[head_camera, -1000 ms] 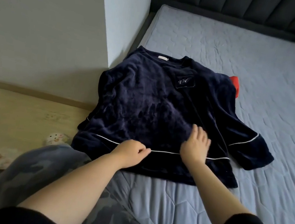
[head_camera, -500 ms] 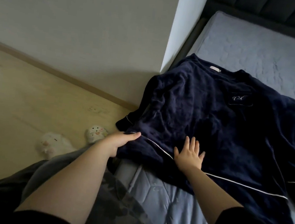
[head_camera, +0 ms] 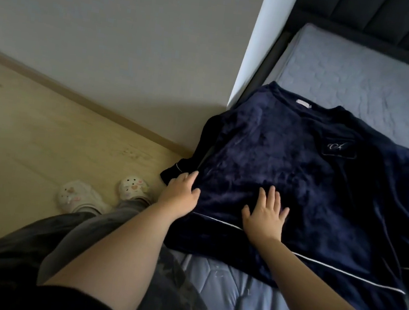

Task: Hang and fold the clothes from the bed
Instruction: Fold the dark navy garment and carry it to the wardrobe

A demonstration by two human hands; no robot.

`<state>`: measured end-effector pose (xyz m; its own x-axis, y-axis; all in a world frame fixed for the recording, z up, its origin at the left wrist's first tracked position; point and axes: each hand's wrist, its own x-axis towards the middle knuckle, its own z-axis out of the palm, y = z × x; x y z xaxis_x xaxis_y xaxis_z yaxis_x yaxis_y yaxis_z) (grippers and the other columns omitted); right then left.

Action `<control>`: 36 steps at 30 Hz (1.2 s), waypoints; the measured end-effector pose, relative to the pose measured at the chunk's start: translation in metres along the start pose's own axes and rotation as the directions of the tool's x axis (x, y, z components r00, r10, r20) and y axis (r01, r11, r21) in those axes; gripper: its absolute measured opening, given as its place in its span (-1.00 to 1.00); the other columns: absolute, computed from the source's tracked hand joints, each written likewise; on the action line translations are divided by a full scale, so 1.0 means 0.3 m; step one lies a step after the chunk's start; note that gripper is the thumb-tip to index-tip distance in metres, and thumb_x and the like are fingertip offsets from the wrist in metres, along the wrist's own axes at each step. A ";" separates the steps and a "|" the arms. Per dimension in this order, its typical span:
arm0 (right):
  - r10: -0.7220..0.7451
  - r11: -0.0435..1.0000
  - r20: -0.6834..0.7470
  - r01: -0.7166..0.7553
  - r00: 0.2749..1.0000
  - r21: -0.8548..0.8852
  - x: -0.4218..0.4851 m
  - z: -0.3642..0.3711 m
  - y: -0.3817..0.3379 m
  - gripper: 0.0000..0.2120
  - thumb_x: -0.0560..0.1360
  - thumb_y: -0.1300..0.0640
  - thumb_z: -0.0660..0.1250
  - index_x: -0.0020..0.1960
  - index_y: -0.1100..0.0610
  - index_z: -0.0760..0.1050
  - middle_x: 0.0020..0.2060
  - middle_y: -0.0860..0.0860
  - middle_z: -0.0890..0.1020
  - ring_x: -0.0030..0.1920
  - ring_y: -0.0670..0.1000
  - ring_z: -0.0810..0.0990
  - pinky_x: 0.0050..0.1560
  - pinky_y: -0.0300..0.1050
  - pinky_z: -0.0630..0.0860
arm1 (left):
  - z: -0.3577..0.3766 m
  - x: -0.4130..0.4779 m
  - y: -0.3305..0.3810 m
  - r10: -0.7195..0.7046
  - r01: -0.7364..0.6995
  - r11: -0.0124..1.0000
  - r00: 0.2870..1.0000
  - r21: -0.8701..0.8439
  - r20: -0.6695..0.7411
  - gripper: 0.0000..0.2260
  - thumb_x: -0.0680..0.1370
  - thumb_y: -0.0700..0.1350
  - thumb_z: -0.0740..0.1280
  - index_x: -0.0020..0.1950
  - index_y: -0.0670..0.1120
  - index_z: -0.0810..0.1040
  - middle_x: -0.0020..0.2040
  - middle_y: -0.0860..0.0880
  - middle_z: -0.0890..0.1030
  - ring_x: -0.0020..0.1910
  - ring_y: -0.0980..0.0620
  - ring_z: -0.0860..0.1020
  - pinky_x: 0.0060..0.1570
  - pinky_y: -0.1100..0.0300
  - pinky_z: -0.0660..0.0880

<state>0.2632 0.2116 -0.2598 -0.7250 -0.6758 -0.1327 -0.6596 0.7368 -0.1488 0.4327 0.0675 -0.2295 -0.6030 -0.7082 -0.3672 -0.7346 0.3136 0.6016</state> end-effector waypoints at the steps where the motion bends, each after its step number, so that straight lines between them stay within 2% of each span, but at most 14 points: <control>1: -0.016 1.000 -0.012 0.016 1.000 0.013 0.014 -0.007 -0.013 -0.35 0.58 -0.13 0.07 0.56 0.09 -0.05 0.55 0.08 -0.12 0.54 0.08 -0.17 0.46 0.22 -0.18 | 0.014 0.014 0.014 0.027 -0.027 0.999 1.000 0.019 0.014 -0.52 0.64 0.03 0.07 0.56 0.04 0.07 0.55 -0.02 0.10 0.48 -0.09 0.16 0.39 0.03 0.22; 3: -0.025 0.998 -0.026 0.026 0.999 0.053 0.061 -0.025 -0.043 -0.37 0.59 -0.14 0.05 0.56 0.08 -0.06 0.55 0.07 -0.13 0.54 0.07 -0.19 0.46 0.21 -0.20 | 0.036 0.047 0.041 0.023 -0.023 1.000 0.998 0.000 0.058 -0.51 0.65 0.07 0.05 0.56 0.02 0.03 0.56 -0.01 0.07 0.50 -0.09 0.11 0.42 0.01 0.17; 6: 0.005 0.994 -0.058 0.002 0.998 0.111 0.184 -0.057 -0.092 -0.37 0.60 -0.13 0.05 0.56 0.09 -0.06 0.55 0.07 -0.13 0.54 0.07 -0.19 0.46 0.20 -0.23 | 0.049 0.126 0.079 -0.005 0.011 0.988 0.999 -0.152 0.037 -0.50 0.65 0.07 0.05 0.57 0.02 0.02 0.55 -0.01 0.12 0.48 -0.09 0.19 0.42 -0.03 0.21; 10: 0.108 0.982 -0.063 -0.097 0.992 0.161 0.392 -0.088 -0.133 -0.38 0.60 -0.10 0.04 0.56 0.10 -0.07 0.56 0.08 -0.12 0.54 0.08 -0.17 0.46 0.23 -0.21 | 0.029 0.273 0.105 -0.049 0.075 0.923 0.996 -0.377 0.078 -0.54 0.66 0.08 0.03 0.55 0.03 0.12 0.49 -0.04 0.28 0.43 -0.09 0.30 0.38 0.00 0.27; 13: 0.170 0.976 -0.033 -0.164 0.985 0.145 0.465 -0.034 -0.150 -0.36 0.57 -0.09 0.03 0.56 0.09 -0.09 0.56 0.07 -0.11 0.54 0.07 -0.17 0.45 0.30 -0.17 | 0.029 0.369 0.121 -0.060 0.085 0.874 0.996 -0.479 0.066 -0.56 0.65 0.08 0.05 0.53 0.03 0.19 0.45 -0.07 0.35 0.40 -0.12 0.33 0.35 0.08 0.27; 17: 0.169 0.985 -0.139 -0.163 0.976 0.050 0.462 0.067 -0.160 -0.34 0.54 -0.08 0.06 0.56 0.12 0.00 0.55 0.11 -0.02 0.54 0.09 -0.08 0.43 0.33 -0.12 | 0.050 0.486 0.128 -0.093 0.109 0.886 0.994 -0.451 0.059 -0.53 0.66 0.08 0.03 0.52 -0.11 0.22 0.50 -0.14 0.27 0.46 -0.13 0.24 0.43 0.05 0.17; 20: 0.166 0.986 -0.188 -0.161 0.968 0.044 0.477 0.087 -0.156 -0.34 0.51 -0.06 0.11 0.54 0.14 0.06 0.54 0.13 0.05 0.54 0.11 -0.02 0.43 0.33 -0.10 | 0.054 0.561 0.130 -0.127 0.153 0.839 0.988 -0.523 0.086 -0.52 0.66 0.11 -0.04 0.53 -0.08 0.18 0.53 -0.10 0.20 0.49 -0.10 0.18 0.43 0.08 0.11; 23: 0.157 0.988 -0.205 -0.153 0.966 0.038 0.482 0.095 -0.153 -0.34 0.51 -0.05 0.12 0.55 0.14 0.06 0.54 0.14 0.05 0.54 0.11 -0.02 0.44 0.31 -0.11 | 0.042 0.629 0.159 -0.187 0.229 0.766 0.973 -0.600 0.132 -0.48 0.65 0.18 -0.07 0.53 -0.04 0.18 0.52 -0.07 0.21 0.48 -0.11 0.20 0.39 0.06 0.13; 27: 0.157 0.988 -0.216 -0.152 0.964 0.038 0.483 0.097 -0.152 -0.34 0.52 -0.05 0.11 0.55 0.14 0.05 0.54 0.14 0.04 0.54 0.11 -0.04 0.44 0.30 -0.13 | 0.048 0.724 0.202 -0.269 0.293 0.804 0.955 -0.517 0.122 -0.40 0.62 0.24 -0.10 0.52 -0.10 0.21 0.49 -0.17 0.26 0.44 -0.21 0.25 0.41 -0.06 0.18; 29: 0.155 0.988 -0.218 -0.151 0.964 0.036 0.483 0.098 -0.152 -0.34 0.52 -0.06 0.10 0.55 0.14 0.04 0.54 0.14 0.04 0.54 0.11 -0.04 0.44 0.30 -0.13 | 0.050 0.752 0.216 -0.309 0.317 0.771 0.945 -0.553 0.110 -0.36 0.61 0.27 -0.08 0.49 -0.15 0.26 0.46 -0.18 0.31 0.41 -0.21 0.30 0.39 -0.04 0.21; 31: 0.156 0.988 -0.211 -0.154 0.965 0.028 0.483 0.098 -0.153 -0.34 0.52 -0.06 0.09 0.55 0.14 0.04 0.55 0.13 0.03 0.54 0.11 -0.04 0.44 0.30 -0.13 | 0.041 0.769 0.221 -0.345 0.334 0.615 0.929 -0.714 0.137 -0.37 0.59 0.29 0.02 0.46 -0.15 0.32 0.41 -0.16 0.39 0.36 -0.20 0.37 0.35 -0.01 0.28; 33: 0.154 0.988 -0.207 -0.152 0.966 0.026 0.484 0.097 -0.154 -0.34 0.52 -0.07 0.08 0.55 0.13 0.04 0.54 0.13 0.04 0.54 0.12 -0.04 0.44 0.31 -0.11 | 0.030 0.781 0.210 -0.308 0.311 0.351 0.929 -0.883 0.205 -0.44 0.57 0.22 0.16 0.43 -0.12 0.37 0.36 -0.14 0.46 0.29 -0.17 0.45 0.32 -0.05 0.36; 36: 0.152 0.988 -0.209 -0.151 0.966 0.023 0.483 0.096 -0.155 -0.34 0.51 -0.07 0.09 0.55 0.13 0.06 0.54 0.13 0.05 0.54 0.12 -0.02 0.43 0.33 -0.09 | 0.006 0.782 0.185 -0.279 0.228 -0.023 0.933 -0.973 0.225 -0.58 0.55 0.04 0.30 0.36 -0.11 0.44 0.28 -0.16 0.52 0.17 -0.15 0.54 0.14 -0.05 0.51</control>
<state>0.1945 0.0787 -0.3004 -0.8423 -0.5363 0.0537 -0.5378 0.8297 -0.1499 0.2499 -0.0799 -0.2835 -0.4277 -0.6061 -0.6707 0.1821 -0.7845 0.5928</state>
